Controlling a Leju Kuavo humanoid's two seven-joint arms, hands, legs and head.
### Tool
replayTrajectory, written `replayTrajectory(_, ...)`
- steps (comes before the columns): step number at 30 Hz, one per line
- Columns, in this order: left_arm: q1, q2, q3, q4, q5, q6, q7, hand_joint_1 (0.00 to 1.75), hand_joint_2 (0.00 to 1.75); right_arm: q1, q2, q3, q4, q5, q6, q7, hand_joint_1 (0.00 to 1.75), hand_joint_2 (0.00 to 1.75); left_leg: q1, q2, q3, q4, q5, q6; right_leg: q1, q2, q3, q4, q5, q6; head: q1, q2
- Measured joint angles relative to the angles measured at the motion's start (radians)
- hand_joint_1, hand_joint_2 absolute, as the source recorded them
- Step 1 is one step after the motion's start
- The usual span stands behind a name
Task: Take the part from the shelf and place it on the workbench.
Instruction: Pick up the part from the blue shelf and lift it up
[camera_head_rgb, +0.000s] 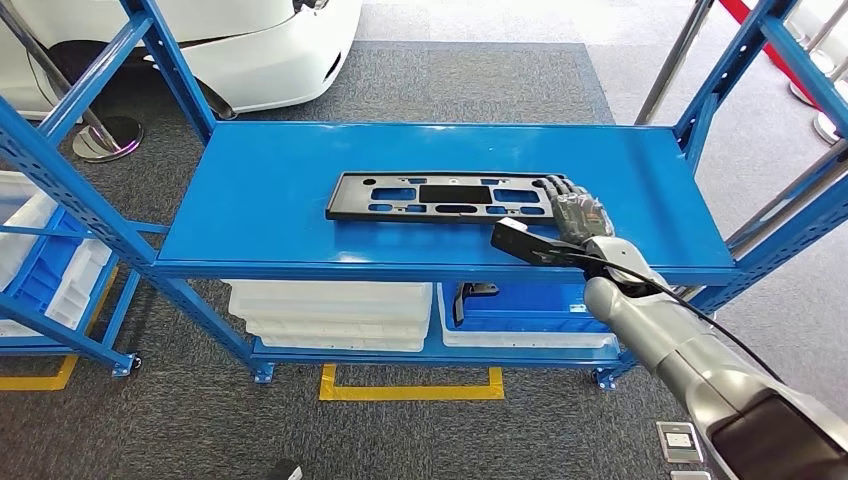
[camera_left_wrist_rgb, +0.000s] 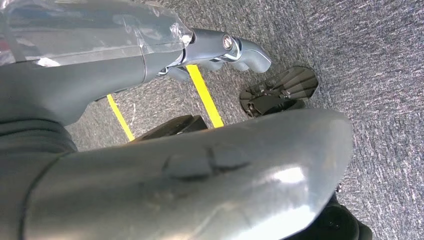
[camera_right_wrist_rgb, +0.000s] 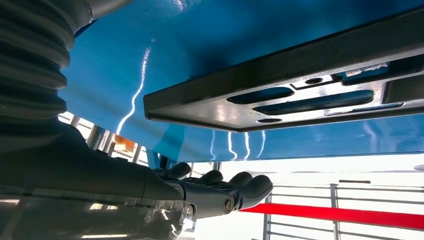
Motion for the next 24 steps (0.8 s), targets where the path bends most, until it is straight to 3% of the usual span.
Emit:
replayTrajectory(12,-0.001,0.000,0.000,0.000,-0.026,0.000,-0.010,0.00,0.00,-0.027,0.003,0.025,0.048,0.019,-0.016,-0.012,0.00,1.75,0.000,0.000,0.000,0.000,0.000,0.000,0.000,0.000,0.000,0.000,0.000,0.000,0.000,0.000)
replayTrajectory(24,-0.007,0.000,0.000,0.000,-0.043,0.005,-0.023,0.00,0.00,-0.040,0.068,0.050,0.092,0.027,-0.025,-0.064,0.00,1.75,0.000,0.000,0.000,0.000,0.000,0.000,0.000,0.000,0.000,0.000,0.000,0.000,-0.001,0.000)
